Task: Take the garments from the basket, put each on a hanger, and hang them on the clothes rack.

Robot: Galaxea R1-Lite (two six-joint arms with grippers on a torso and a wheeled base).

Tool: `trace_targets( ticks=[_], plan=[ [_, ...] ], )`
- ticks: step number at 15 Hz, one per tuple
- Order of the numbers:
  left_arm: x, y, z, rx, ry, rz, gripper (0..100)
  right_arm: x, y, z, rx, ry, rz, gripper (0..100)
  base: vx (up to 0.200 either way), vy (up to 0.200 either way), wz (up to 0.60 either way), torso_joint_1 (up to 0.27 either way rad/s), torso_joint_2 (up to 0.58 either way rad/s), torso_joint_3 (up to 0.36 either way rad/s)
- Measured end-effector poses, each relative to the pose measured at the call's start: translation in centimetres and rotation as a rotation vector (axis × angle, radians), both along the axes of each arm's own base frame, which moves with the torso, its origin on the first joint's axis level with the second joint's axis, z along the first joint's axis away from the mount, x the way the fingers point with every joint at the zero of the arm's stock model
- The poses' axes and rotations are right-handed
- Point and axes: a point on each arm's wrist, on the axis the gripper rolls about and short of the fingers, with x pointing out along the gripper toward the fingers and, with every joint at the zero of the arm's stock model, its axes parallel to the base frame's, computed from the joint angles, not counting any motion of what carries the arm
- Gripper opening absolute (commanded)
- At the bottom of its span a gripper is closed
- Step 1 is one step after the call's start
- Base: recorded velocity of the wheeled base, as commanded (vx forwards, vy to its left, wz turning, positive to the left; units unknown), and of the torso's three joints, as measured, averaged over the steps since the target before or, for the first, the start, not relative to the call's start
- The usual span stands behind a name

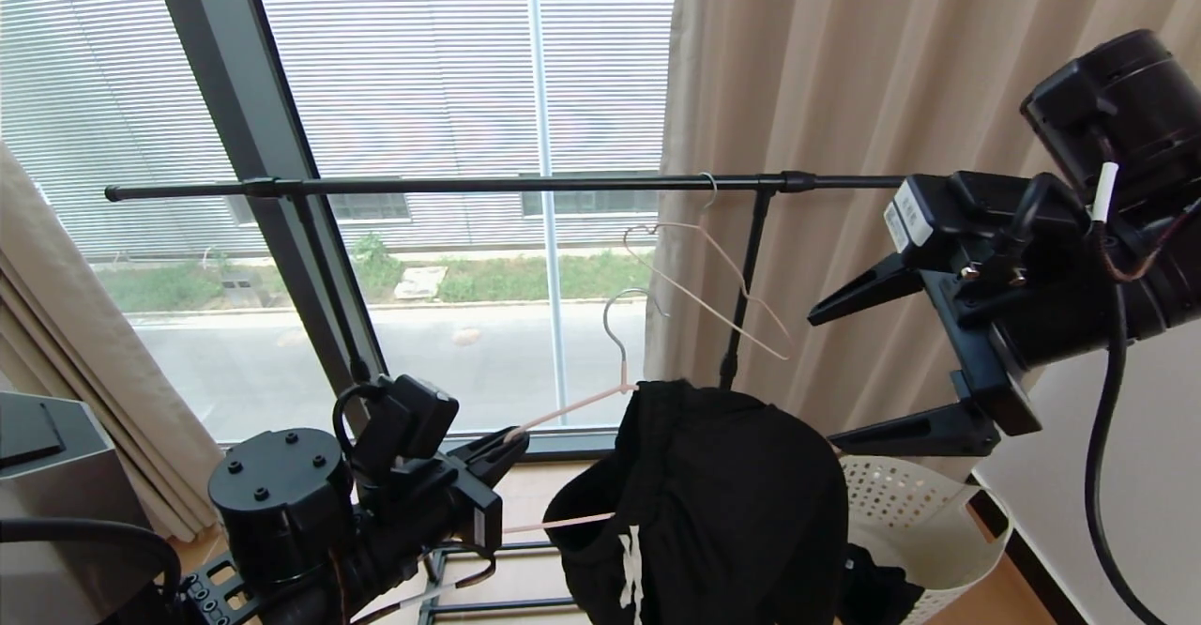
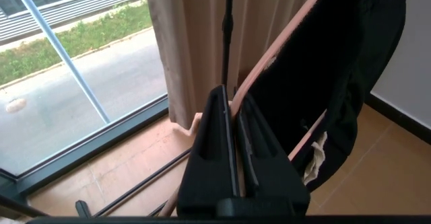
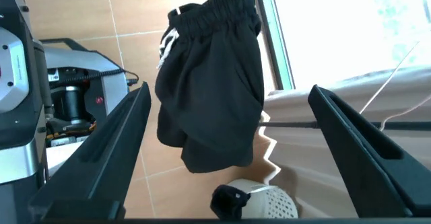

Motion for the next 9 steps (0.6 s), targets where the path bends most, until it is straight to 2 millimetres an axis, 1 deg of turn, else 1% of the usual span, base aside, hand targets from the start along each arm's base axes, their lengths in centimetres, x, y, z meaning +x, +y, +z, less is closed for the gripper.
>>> trace_targets(
  ticks=[4, 7, 9],
  plan=[
    [-0.8, 0.1, 1.1, -0.021, -0.032, -0.017, 0, 3.4, 0.8, -1.9, -0.033, 0.083, -0.014, 100, 0.0, 0.0, 0.0, 0.0, 0.0, 0.0],
    [-1.6, 0.1, 1.7, -0.027, -0.047, -0.035, 0, 5.0, 1.5, -3.8, -0.046, 0.142, -0.009, 100, 0.0, 0.0, 0.0, 0.0, 0.0, 0.0],
    [-1.9, 0.0, 1.9, -0.033, -0.056, -0.044, 0, 5.8, 1.8, -4.8, -0.056, 0.171, -0.008, 100, 0.0, 0.0, 0.0, 0.0, 0.0, 0.0]
  ],
)
